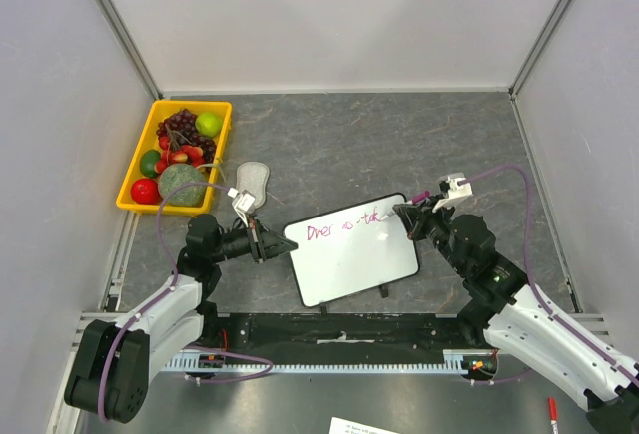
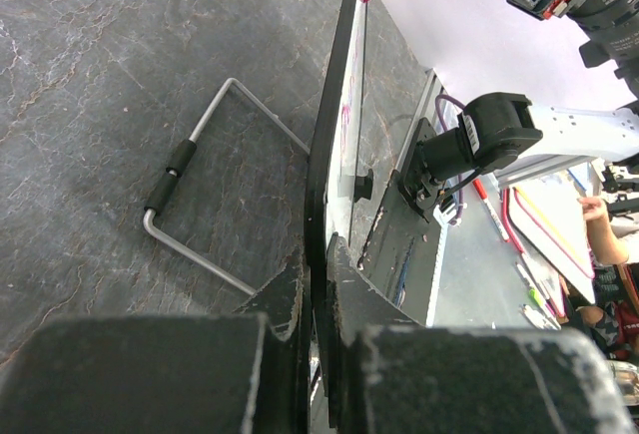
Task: Write a sentence on the whiteboard
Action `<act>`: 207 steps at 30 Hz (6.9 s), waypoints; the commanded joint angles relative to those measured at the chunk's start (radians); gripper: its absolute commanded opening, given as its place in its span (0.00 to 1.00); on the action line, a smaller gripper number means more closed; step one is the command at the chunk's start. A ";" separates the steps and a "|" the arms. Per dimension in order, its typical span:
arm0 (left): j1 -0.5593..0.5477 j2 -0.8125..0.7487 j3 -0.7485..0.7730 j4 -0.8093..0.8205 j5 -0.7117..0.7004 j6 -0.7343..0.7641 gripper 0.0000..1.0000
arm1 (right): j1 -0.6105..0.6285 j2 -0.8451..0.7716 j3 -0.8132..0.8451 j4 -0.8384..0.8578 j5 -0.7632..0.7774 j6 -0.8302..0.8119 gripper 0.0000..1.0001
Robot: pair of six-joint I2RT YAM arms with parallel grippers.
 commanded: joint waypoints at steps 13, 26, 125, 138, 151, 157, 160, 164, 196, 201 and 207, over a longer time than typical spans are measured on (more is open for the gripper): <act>-0.002 -0.015 -0.002 0.021 -0.012 0.077 0.02 | -0.003 -0.009 0.112 0.005 0.035 -0.011 0.00; -0.002 -0.009 -0.001 0.021 -0.010 0.077 0.02 | -0.003 0.000 0.056 -0.006 0.043 -0.026 0.00; -0.002 -0.018 -0.002 0.018 -0.013 0.078 0.02 | -0.003 -0.138 0.140 -0.136 0.083 -0.071 0.00; -0.002 -0.015 -0.002 0.017 -0.013 0.078 0.02 | -0.003 -0.143 0.128 -0.142 0.063 -0.063 0.00; -0.002 -0.017 -0.002 0.017 -0.013 0.080 0.02 | -0.003 -0.152 0.125 -0.184 0.067 -0.071 0.00; -0.002 -0.018 -0.004 0.020 -0.013 0.080 0.02 | -0.003 -0.135 0.125 -0.184 0.070 -0.077 0.00; -0.002 -0.018 -0.004 0.018 -0.013 0.078 0.02 | -0.003 -0.129 0.125 -0.184 0.067 -0.084 0.00; -0.002 -0.017 -0.004 0.018 -0.013 0.077 0.02 | -0.003 -0.121 0.128 -0.184 0.061 -0.091 0.00; -0.002 -0.015 -0.005 0.023 -0.012 0.075 0.02 | -0.002 -0.080 0.154 -0.142 -0.031 -0.120 0.00; 0.000 -0.014 -0.005 0.023 -0.012 0.075 0.02 | -0.002 -0.056 0.159 -0.112 -0.061 -0.101 0.00; -0.002 -0.011 -0.005 0.023 -0.012 0.075 0.02 | 0.001 -0.019 0.166 -0.066 -0.097 -0.075 0.00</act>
